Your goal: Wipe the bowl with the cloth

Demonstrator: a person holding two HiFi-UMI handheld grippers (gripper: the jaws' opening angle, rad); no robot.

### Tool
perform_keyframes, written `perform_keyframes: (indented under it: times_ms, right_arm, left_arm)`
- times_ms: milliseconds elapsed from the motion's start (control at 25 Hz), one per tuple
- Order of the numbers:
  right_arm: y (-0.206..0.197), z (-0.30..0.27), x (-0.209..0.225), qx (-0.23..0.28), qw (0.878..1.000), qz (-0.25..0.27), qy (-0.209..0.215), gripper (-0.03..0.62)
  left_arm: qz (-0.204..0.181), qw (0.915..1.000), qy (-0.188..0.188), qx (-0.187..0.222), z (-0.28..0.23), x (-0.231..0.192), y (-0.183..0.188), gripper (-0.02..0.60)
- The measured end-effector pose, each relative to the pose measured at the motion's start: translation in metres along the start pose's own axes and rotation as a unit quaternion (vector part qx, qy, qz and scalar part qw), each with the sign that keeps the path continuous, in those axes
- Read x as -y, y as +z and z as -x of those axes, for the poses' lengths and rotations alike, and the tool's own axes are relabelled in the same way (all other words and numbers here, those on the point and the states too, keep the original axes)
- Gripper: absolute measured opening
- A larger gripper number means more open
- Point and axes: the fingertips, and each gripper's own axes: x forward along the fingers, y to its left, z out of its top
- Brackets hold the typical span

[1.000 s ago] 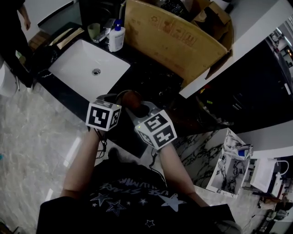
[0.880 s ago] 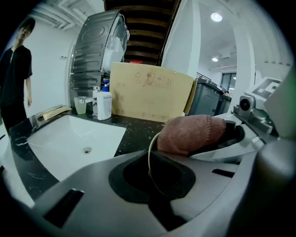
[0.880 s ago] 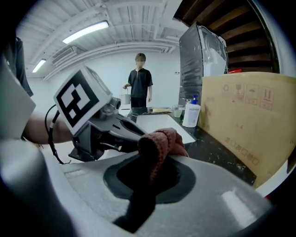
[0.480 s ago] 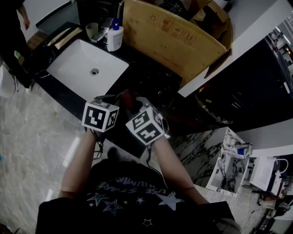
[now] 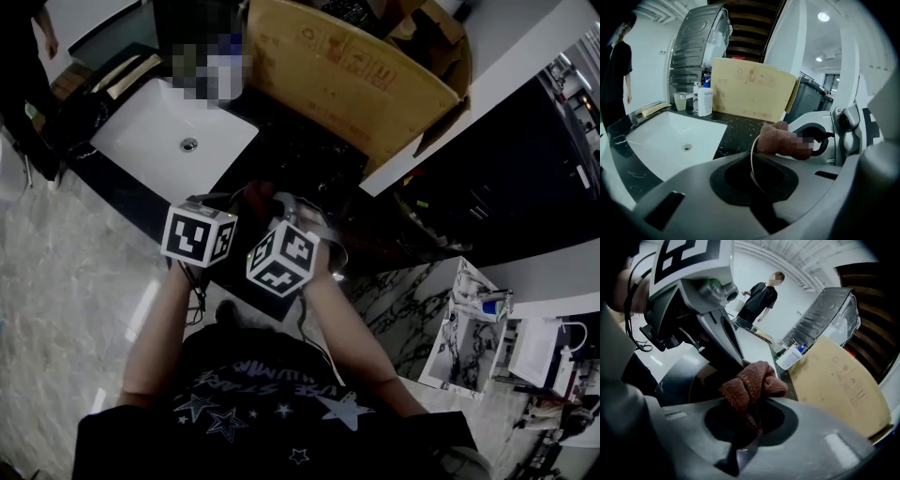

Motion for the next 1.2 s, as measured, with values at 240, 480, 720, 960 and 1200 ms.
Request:
perform_keyframes:
  times_ms: [240,480,720,960,1200]
  right_arm:
    - [-0.015,-0.001,-0.009,-0.049,0.998,0.038,0.005,0.049]
    - [-0.018,0.001,-0.015,-0.078,0.995,0.059,0.014,0.049]
    - [-0.014,0.004,-0.027,-0.082,0.995,0.037,0.05,0.048]
    - [-0.002,0.006,-0.043,-0.029,0.984,-0.1,0.147,0.048]
    - [0.01,0.007,-0.041,0.03,0.956,-0.222,0.19,0.048]
  left_arm:
    - [-0.011,0.9999,-0.002,-0.001,-0.002,0.005,-0.002,0.018]
    - [-0.01,0.9998,-0.014,0.012,-0.005,0.009,-0.003,0.018]
    - [-0.021,0.9994,-0.001,0.028,-0.001,0.007,0.003,0.02]
    - [-0.018,0.9993,0.002,0.031,0.0,0.005,0.004,0.02]
    - [-0.01,0.999,0.002,0.043,0.005,0.003,0.009,0.021]
